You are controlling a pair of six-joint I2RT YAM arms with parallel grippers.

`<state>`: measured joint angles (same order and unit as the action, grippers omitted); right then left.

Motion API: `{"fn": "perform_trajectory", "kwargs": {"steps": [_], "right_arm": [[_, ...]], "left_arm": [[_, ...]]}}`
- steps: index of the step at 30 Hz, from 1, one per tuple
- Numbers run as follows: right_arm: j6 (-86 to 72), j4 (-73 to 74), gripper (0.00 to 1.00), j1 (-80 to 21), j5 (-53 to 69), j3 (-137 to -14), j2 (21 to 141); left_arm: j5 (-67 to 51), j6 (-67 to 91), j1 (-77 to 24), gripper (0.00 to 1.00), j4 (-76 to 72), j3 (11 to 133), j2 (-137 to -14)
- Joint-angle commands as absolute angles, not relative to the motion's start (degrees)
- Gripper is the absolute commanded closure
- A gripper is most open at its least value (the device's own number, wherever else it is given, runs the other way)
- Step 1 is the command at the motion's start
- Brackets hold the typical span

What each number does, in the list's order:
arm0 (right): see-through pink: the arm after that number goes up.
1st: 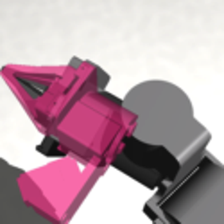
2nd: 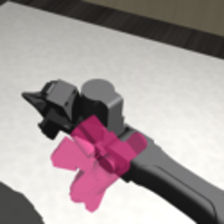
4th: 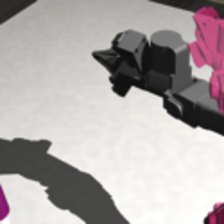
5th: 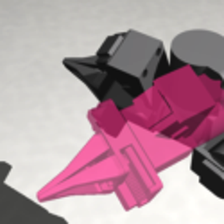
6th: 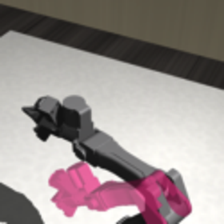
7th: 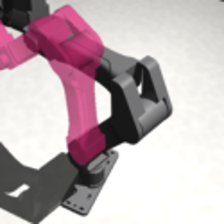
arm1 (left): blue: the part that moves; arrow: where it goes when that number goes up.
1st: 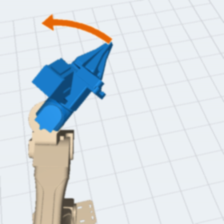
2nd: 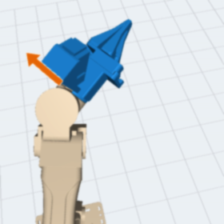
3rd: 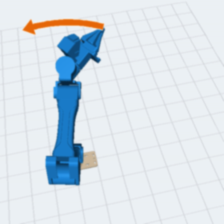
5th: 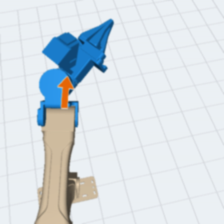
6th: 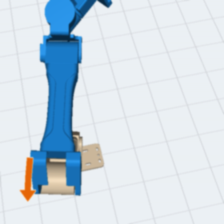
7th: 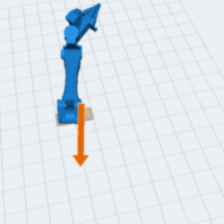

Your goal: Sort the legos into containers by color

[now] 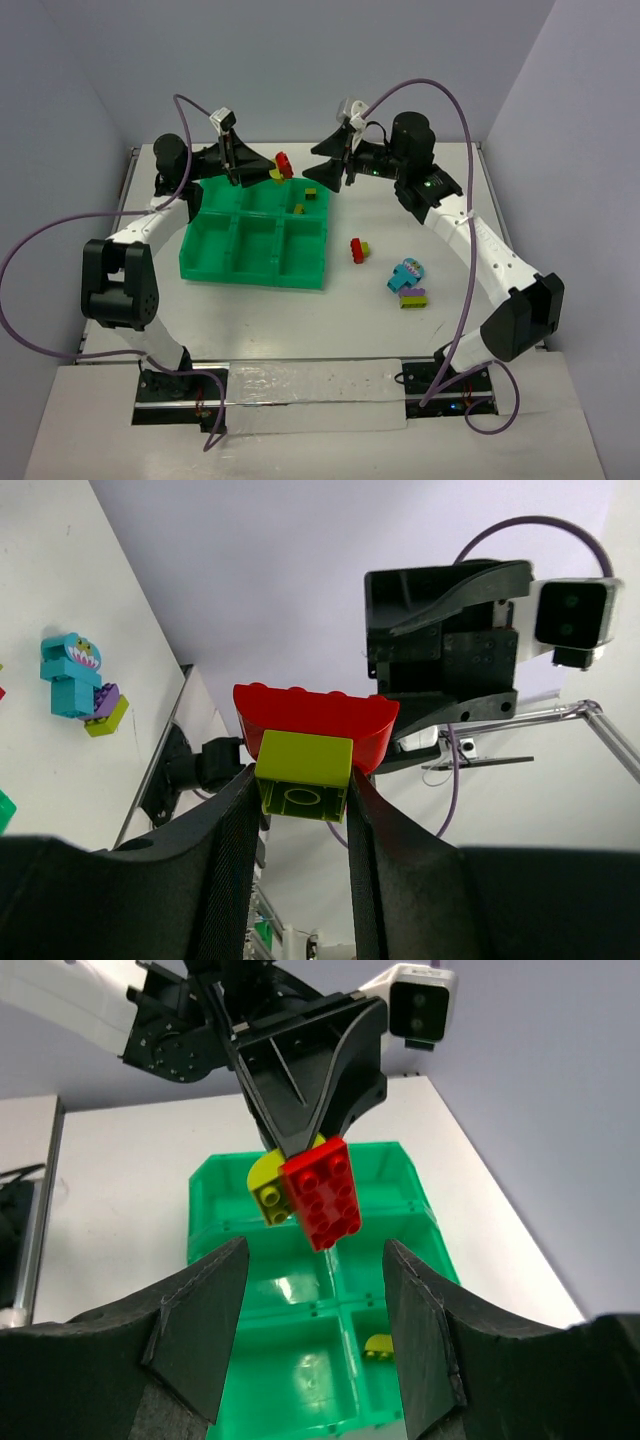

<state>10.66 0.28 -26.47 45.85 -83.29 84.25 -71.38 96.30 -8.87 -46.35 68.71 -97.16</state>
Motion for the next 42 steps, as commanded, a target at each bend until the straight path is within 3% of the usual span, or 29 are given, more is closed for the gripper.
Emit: {"fn": "perform_trajectory", "kwargs": {"steps": [1, 10, 35, 42], "right_arm": [[13.8, -2.4, 0.36, -26.5, 50.2, -89.5, 88.2], [18.3, 5.4, 0.37, -27.1, 58.5, -94.7, 91.9], [22.7, 16.0, 0.38, -28.1, 64.9, -104.6, 101.0], [21.9, 16.1, 0.61, -28.1, 66.7, -105.7, 102.2]], "left_arm": [[-72.2, 90.5, -9.4, 1.0, -39.9, 69.9, -93.9], [-72.2, 86.4, -9.8, 1.0, -34.9, 70.3, -92.2], [-72.6, 82.1, -9.9, 1.0, -30.1, 71.9, -91.3], [-72.8, 81.8, -9.9, 1.0, -30.1, 72.1, -91.6]]}}
